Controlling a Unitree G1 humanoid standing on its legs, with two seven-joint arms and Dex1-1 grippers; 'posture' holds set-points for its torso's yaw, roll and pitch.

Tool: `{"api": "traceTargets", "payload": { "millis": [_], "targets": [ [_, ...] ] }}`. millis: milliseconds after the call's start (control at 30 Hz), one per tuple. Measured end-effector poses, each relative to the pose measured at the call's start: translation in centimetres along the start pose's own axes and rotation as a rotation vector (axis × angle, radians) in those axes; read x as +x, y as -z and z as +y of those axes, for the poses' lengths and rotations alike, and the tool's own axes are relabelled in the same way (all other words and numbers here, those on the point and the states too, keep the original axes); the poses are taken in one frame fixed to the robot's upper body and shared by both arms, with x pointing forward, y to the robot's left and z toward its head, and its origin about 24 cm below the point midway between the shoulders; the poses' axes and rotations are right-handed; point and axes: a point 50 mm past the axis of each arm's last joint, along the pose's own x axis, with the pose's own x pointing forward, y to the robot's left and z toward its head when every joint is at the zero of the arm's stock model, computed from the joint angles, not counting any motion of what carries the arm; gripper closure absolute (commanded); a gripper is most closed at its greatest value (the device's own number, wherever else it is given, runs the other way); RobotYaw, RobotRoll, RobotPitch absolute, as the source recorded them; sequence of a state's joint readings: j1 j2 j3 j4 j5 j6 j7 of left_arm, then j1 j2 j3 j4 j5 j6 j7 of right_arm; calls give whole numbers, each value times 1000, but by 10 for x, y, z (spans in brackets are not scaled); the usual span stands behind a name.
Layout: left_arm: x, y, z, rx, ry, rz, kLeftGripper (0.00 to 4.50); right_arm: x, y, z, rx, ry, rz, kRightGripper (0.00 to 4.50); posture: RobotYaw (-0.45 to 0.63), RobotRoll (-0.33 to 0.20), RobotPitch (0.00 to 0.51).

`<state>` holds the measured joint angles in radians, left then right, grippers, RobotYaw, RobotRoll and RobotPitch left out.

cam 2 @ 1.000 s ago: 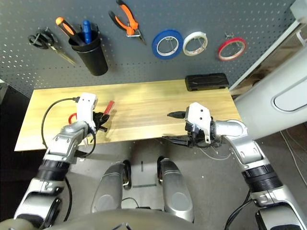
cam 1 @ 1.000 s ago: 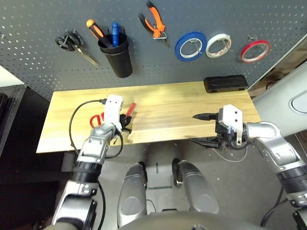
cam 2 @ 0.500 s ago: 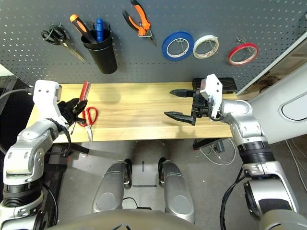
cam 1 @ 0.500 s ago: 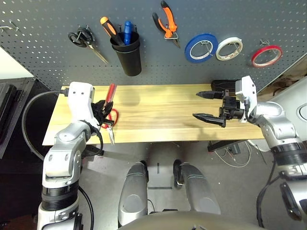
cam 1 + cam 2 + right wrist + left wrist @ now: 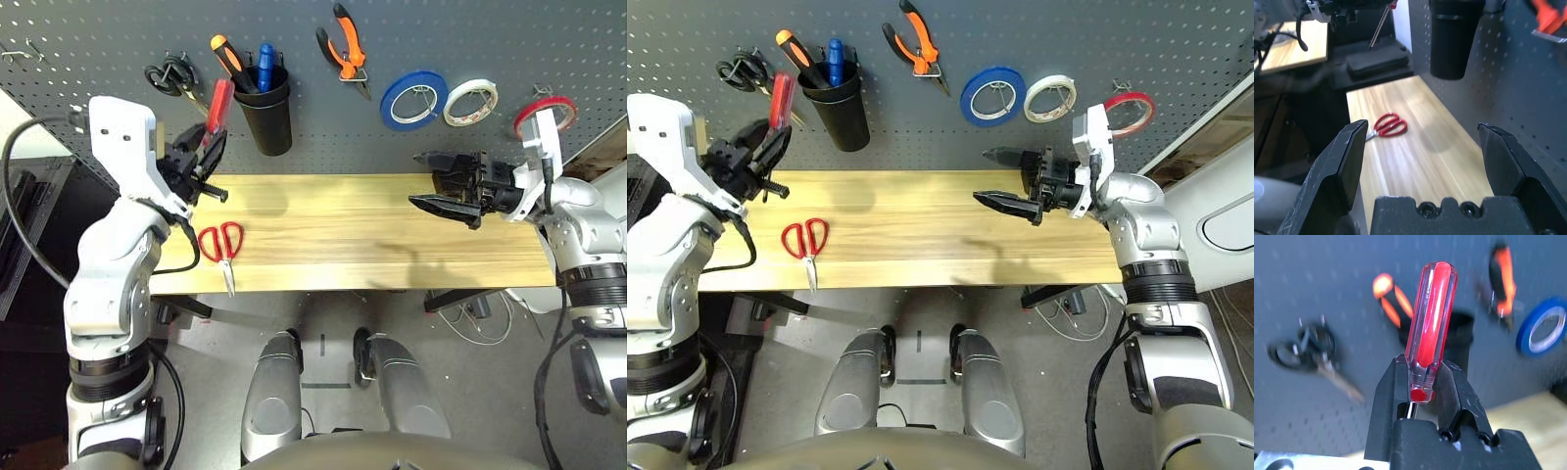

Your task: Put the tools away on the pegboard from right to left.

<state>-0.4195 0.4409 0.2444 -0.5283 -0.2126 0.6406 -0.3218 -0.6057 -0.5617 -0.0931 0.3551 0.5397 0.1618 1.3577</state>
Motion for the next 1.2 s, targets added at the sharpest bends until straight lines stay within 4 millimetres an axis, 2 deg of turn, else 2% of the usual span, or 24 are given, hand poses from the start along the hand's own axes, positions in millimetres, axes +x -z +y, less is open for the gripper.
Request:
{"api": "traceTargets", "payload": {
  "millis": [100, 333, 600, 800, 1033, 1200],
  "targets": [
    [8, -13, 2, -36, -18, -76, 3667, 1, -5, -2, -14, 0, -11, 0, 137, 0, 152],
    [29, -45, 4, -104, -40, -225, 3667, -1, -2, -5, 6, 10, -11, 0, 125, 0, 150],
    [53, -44, -5, -202, -31, -248, 3667, -2, -3, -6, -7, 11, -9, 0, 103, 0, 151],
    [75, -53, -11, -237, -69, -324, 3667, -3, -1, -6, -2, 15, -6, 0, 83, 0, 150],
    [88, -62, -11, -265, -91, -391, 3667, -6, 3, -4, 11, 25, 3, 0, 68, 0, 148],
    [97, -50, -14, -272, -109, -379, 3667, -5, 2, -2, -1, 25, 3, 0, 56, 0, 150]
  ]
}}
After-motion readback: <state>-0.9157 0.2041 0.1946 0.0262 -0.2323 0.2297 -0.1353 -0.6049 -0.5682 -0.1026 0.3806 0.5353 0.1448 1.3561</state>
